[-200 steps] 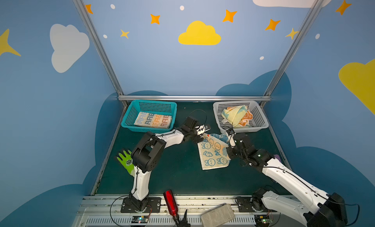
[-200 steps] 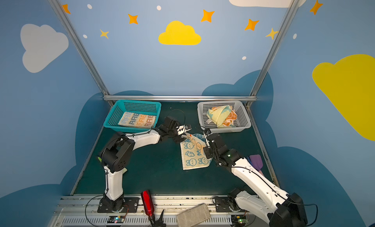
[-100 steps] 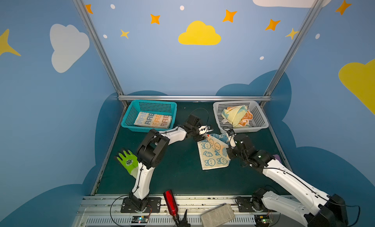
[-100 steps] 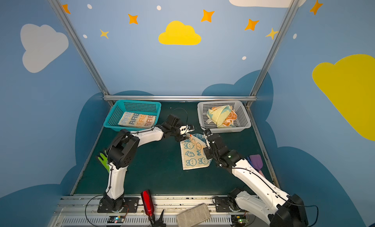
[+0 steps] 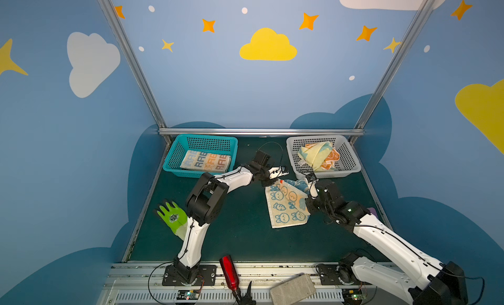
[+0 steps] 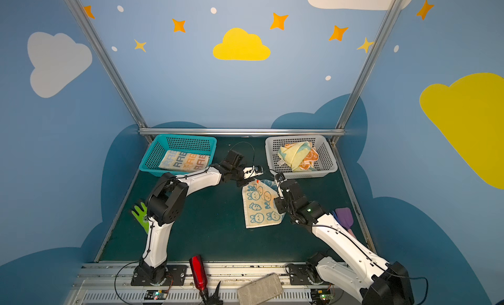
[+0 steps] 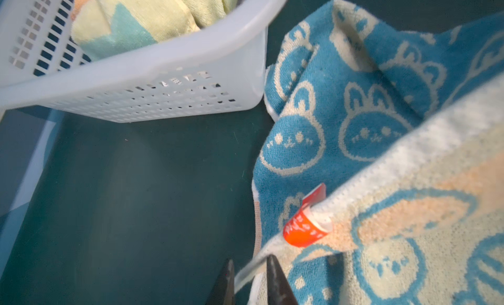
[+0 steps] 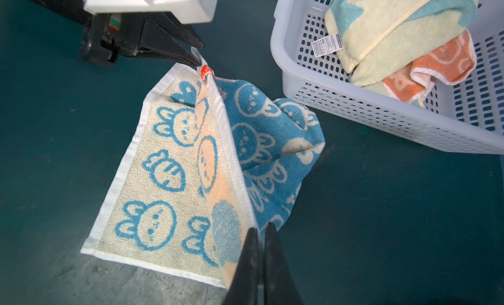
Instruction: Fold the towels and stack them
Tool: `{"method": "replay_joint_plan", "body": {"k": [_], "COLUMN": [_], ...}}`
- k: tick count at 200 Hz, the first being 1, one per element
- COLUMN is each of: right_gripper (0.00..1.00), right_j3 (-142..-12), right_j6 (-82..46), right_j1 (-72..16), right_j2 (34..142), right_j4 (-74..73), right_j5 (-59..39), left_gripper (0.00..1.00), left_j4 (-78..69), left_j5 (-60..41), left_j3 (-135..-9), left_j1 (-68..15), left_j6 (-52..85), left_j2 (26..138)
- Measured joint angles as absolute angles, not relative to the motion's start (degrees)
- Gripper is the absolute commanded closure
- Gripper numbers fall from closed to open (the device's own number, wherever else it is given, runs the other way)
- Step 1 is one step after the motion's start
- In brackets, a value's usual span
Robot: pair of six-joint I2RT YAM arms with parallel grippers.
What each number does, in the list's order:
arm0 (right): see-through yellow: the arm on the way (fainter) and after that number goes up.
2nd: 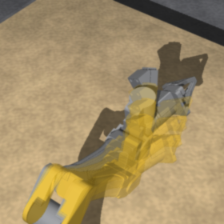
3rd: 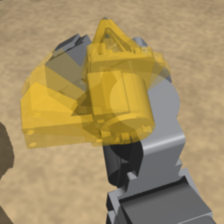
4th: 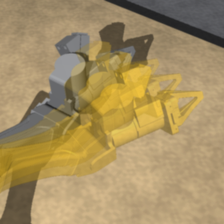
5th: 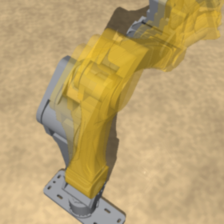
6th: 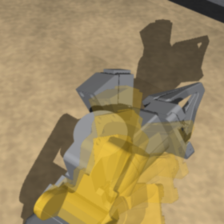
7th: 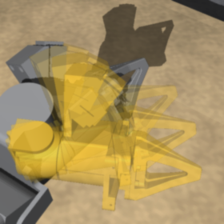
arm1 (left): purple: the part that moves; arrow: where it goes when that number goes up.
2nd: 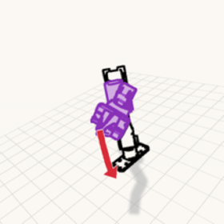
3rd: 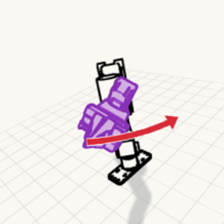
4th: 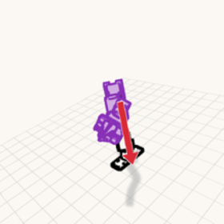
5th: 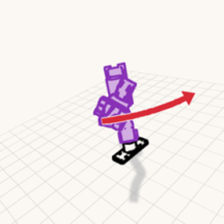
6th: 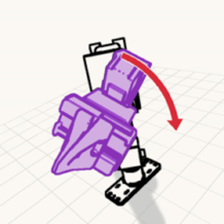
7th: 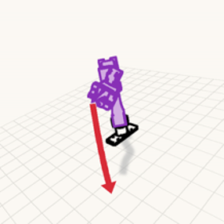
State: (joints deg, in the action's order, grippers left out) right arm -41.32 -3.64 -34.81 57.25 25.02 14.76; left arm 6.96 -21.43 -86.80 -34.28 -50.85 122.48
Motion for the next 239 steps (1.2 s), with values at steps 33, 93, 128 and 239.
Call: {"method": "replay_joint_plan", "body": {"k": [33, 93, 128, 239], "right_gripper": [1.00, 1.00, 1.00, 1.00], "right_j3": [-41.3, -41.3, -41.3, -37.1], "right_j6": [-3.6, -3.8, -4.0, -4.3], "right_j1": [-34.6, -34.2, -34.2, -34.2], "right_j2": [57.3, 57.3, 57.3, 54.4], "right_j4": [25.0, 24.5, 24.2, 20.1], "right_j5": [14.1, 13.9, 13.9, 13.0], "left_gripper": [0.96, 0.84, 0.64, 0.90], "left_j4": [8.8, 9.9, 10.0, 9.7], "left_j5": [-21.3, -20.6, -19.5, -17.0], "left_j3": [-86.8, -86.8, -86.8, -88.5], "left_j1": [-34.3, -34.3, -34.5, -35.0], "left_j6": [-50.9, -51.0, -51.3, -51.6], "left_j2": [123.3, 123.3, 123.3, 126.7]}}
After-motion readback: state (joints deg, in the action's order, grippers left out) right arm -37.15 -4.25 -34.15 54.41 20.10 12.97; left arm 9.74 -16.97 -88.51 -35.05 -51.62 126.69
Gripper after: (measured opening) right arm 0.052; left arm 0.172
